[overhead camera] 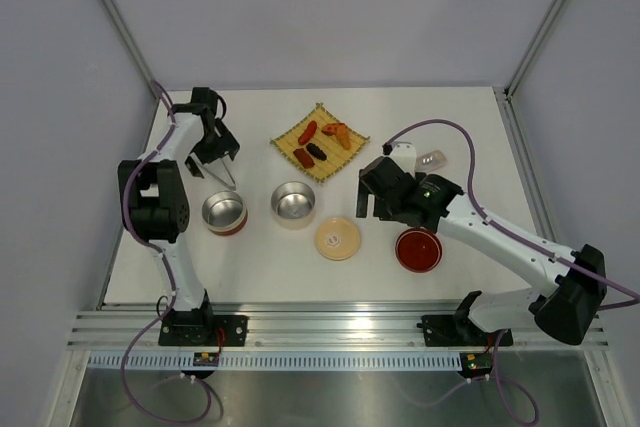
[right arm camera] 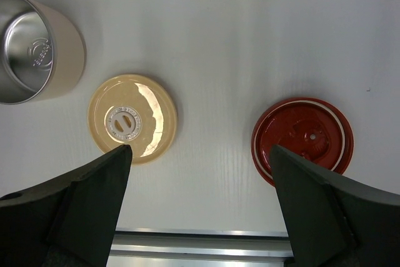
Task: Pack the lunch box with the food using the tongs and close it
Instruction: Pick up the clamp at the center of the board.
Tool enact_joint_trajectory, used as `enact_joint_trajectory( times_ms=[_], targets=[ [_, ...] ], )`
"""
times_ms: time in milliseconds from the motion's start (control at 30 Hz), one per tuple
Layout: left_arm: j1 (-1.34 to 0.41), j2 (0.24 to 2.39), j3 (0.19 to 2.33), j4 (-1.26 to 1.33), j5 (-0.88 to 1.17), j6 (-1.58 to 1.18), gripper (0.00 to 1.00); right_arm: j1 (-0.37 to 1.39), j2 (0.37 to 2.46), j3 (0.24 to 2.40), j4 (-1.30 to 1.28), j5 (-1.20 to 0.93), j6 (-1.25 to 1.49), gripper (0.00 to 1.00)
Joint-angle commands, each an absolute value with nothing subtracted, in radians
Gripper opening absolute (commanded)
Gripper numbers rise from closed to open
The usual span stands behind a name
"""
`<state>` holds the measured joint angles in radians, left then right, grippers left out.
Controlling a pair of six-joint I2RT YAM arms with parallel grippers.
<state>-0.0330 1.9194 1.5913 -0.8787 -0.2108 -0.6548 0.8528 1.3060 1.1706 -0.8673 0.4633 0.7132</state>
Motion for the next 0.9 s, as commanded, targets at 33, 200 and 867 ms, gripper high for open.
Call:
enact_joint_trajectory(
  times_ms=[33, 200, 867],
  targets=[
    [-0.006, 2.017, 1.675, -0.920, -0.262, -0.699, 0.99, 0.851, 1.272, 1.158, -0.896, 0.518, 0.732, 0.99],
    [0.023, 2.081, 1.695, -0.882, -0.247, -0.700, 0.99, 0.851, 1.266, 1.146, -0.885, 0.514, 0.727, 1.00],
    [0.035, 2.276, 1.881, -0.879, -0.204, -0.565, 0.59, 0.851, 1.164, 1.052, -0.879, 0.482, 0.813, 0.99]
  ],
)
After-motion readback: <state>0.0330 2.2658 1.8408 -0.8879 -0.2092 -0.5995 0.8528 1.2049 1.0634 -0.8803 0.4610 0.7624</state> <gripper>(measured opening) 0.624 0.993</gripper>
